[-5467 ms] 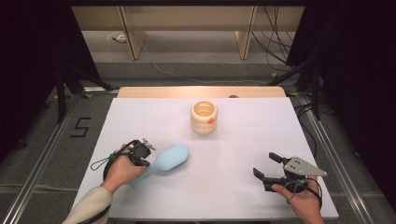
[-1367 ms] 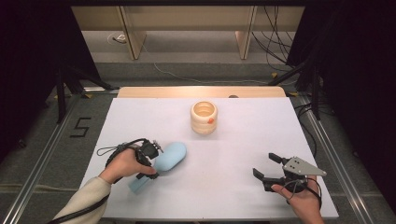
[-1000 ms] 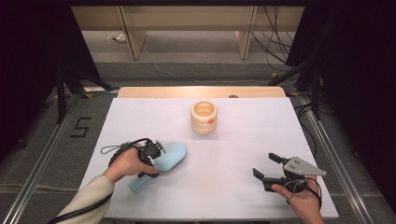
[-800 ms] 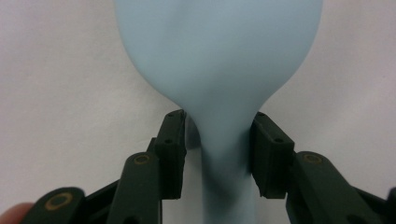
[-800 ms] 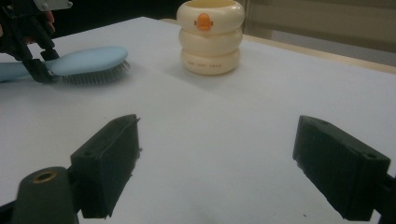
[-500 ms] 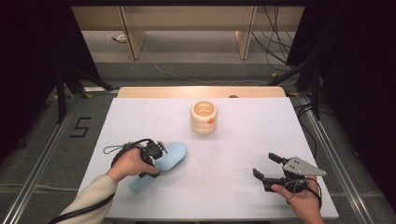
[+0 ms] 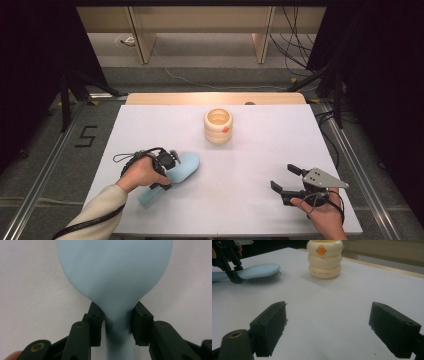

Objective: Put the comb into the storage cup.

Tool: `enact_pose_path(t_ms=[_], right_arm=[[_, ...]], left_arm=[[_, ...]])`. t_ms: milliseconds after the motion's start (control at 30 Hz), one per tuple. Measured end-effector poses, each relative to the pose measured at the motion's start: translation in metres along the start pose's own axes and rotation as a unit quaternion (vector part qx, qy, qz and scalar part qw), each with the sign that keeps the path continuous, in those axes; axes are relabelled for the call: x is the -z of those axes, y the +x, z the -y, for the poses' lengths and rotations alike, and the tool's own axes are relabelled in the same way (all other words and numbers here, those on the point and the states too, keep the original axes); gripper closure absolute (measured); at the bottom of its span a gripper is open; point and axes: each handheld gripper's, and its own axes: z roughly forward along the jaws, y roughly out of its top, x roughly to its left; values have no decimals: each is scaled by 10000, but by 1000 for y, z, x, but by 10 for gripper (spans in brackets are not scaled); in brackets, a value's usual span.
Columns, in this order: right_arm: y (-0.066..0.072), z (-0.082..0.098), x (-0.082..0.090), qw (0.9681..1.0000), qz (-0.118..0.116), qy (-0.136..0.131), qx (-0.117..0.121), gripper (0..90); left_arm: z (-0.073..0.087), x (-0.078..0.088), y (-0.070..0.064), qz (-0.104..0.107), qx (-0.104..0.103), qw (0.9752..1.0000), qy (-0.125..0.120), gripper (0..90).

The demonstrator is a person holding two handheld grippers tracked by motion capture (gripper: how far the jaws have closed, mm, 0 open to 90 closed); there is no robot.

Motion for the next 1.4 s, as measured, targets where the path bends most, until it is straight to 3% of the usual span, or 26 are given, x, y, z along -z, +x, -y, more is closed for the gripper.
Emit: enact_pose_path(t_ms=[400,600,900,1400], right_arm=[[0,0,0,10000,20,25,-5,156],[0,0,-1,10000,15,43,-7,156],[0,1,-1,10000,28,45,0,157],[0,1,-1,10000,33,36,-14,157]], left_arm=[[-2,0,-4,-162,30,9998,105,677],[2,0,-4,-173,94,9998,-63,690],[5,0,-6,-249,-93,9995,-166,694],[7,0,-6,-301,-166,9989,-328,695]])
